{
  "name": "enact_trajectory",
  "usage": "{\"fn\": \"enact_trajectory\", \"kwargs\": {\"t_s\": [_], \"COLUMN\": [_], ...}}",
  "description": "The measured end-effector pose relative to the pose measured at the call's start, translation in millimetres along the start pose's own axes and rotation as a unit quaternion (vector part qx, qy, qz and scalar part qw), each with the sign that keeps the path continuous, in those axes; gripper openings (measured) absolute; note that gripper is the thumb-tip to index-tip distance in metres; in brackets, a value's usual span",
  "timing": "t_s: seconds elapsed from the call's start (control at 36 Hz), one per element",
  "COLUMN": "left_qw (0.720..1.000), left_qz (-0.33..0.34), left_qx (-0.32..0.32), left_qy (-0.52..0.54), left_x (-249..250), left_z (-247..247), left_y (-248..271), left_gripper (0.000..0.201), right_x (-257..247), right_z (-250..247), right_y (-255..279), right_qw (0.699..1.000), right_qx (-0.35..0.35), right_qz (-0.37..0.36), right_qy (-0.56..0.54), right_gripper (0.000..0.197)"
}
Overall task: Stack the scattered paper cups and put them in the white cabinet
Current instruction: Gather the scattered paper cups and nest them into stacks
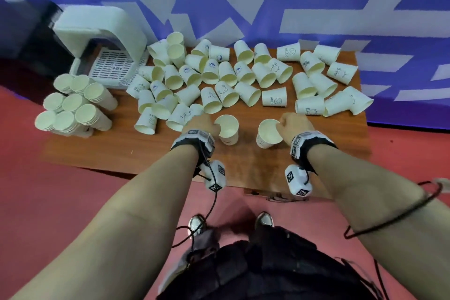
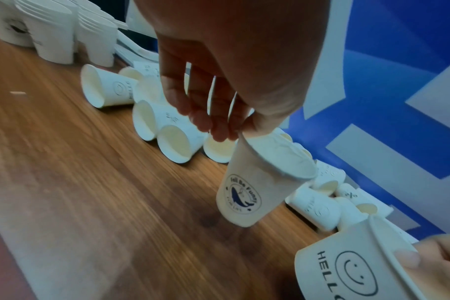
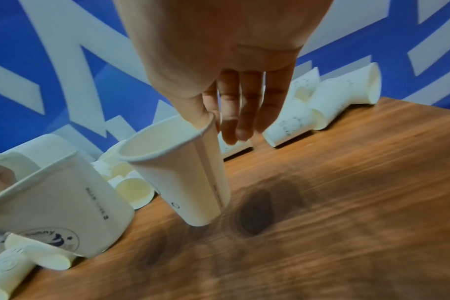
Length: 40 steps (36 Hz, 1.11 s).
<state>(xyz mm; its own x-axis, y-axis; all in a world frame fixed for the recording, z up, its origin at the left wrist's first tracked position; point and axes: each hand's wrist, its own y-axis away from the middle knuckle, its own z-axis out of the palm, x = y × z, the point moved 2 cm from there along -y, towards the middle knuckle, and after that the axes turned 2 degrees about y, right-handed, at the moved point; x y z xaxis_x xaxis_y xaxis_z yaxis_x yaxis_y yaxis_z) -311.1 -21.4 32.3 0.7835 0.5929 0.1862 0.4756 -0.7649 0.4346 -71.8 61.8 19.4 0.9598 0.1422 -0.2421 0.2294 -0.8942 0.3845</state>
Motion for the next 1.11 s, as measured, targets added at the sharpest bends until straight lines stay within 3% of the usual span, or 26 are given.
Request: {"fn": "enact_trajectory", "kwargs": {"t_s": [0.17, 0.25, 0.33, 0.61, 0.92, 1.11], "left_qw": [0.998, 0.997, 0.997, 0.988, 0.978, 0.965], "left_qz": [-0.016, -0.028, -0.035, -0.047, -0.055, -0.126], "left_qx": [0.028, 0.037, 0.044, 0.074, 0.130, 0.139], "left_qy": [0.047, 0.057, 0.054, 0.125, 0.150, 0.185], "left_x": [-89, -138, -189, -342, -389, -423], "left_z": [-29, -47, -69, -117, -179, -231], "left_y": [-14, -20, -23, -37, -108, -161], "left_gripper": [0.027, 0.020, 0.031, 0.030, 0.024, 0.020], "right_x": [-95, -150, -208, -382, -496, -567], "right_z": [11, 26, 46, 94, 70, 53], "right_y": [2, 7, 11, 15, -55, -109], "right_qw": [0.998, 0.997, 0.996, 0.987, 0.981, 0.975], "right_qx": [0.013, 0.023, 0.033, 0.010, 0.023, 0.022], "right_qz": [-0.051, -0.064, -0.081, -0.162, -0.189, -0.200], "right_qy": [0.019, 0.020, 0.024, -0.004, -0.045, -0.099], "right_gripper": [0.020, 0.026, 0.033, 0.029, 0.034, 0.029]}}
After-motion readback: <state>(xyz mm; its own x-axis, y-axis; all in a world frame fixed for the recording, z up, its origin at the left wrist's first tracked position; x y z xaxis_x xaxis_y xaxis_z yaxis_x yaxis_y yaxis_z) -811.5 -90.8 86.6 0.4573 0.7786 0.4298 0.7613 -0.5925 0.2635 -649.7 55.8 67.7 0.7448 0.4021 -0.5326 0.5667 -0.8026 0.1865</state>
